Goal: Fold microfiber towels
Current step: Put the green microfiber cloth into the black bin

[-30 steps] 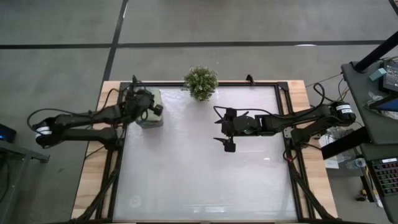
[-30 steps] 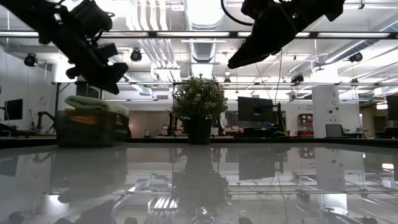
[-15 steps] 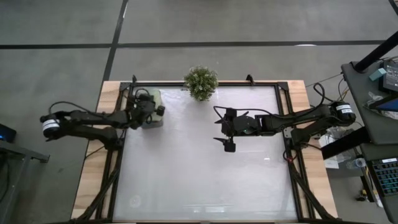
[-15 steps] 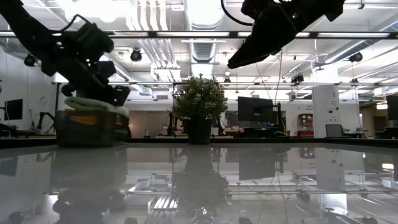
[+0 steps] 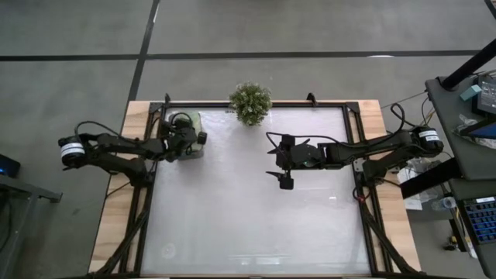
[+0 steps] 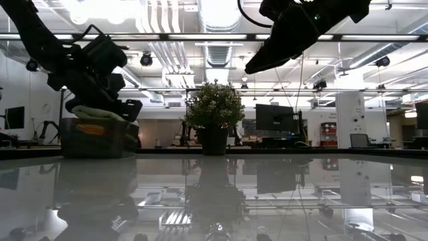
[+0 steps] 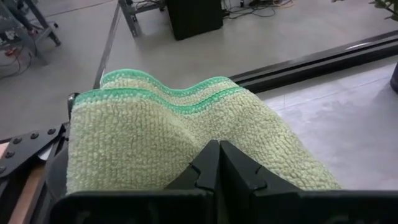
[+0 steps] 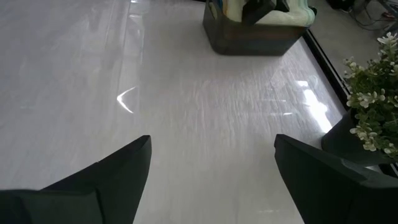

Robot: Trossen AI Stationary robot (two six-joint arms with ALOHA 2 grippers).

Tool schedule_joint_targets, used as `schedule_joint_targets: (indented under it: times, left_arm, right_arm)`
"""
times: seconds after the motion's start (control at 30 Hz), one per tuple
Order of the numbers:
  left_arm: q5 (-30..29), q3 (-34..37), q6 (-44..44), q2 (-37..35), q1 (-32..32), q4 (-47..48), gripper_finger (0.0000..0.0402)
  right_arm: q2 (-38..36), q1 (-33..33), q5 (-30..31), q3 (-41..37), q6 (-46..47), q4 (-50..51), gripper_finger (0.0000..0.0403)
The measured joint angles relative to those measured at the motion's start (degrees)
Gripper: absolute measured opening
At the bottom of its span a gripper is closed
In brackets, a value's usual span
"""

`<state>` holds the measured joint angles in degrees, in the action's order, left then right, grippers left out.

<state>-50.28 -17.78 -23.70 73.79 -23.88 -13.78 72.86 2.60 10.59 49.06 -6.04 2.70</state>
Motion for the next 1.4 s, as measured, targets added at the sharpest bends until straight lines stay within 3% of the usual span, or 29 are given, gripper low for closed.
schedule_joint_targets:
  times: [0.2, 0.4, 0.67, 0.83, 0.93, 1.2, 1.3, 1.4]
  left_arm:
    - [0.1, 0.2, 0.5, -1.1, 0.0, 0.6, 0.0000]
    - [0.9, 0.5, 5.7, -9.9, 0.0, 2.1, 0.0000]
    - [6.6, -2.8, 9.9, -24.0, 0.0, 7.9, 0.0000]
    - [14.2, -6.1, 9.2, -29.4, 0.1, 13.2, 0.0000]
    - [18.6, -9.6, 6.2, -30.7, 0.3, 21.7, 0.0000]
    - [34.3, -23.4, -4.2, -25.5, 1.1, 62.2, 0.0000]
    - [35.0, -25.7, -4.9, -22.1, 1.1, 71.6, 0.0000]
    - [34.8, -25.2, -4.5, -19.2, 1.1, 73.2, 0.0000]
  right_arm:
    - [0.0, 0.0, 0.0, 0.0, 0.0, 0.0, 0.0326]
    - [0.0, 0.0, 0.0, 0.0, 0.0, 0.0, 0.0326]
    - [0.0, 0.0, 0.0, 0.0, 0.0, 0.0, 0.0327]
    - [0.0, 0.0, 0.0, 0.0, 0.0, 0.0, 0.0327]
    - [0.0, 0.0, 0.0, 0.0, 0.0, 0.0, 0.0326]
    - [0.0, 0.0, 0.0, 0.0, 0.0, 0.0, 0.0327]
    - [0.0, 0.0, 0.0, 0.0, 0.0, 0.0, 0.0326]
    - [0.0, 0.0, 0.0, 0.0, 0.0, 0.0, 0.0326]
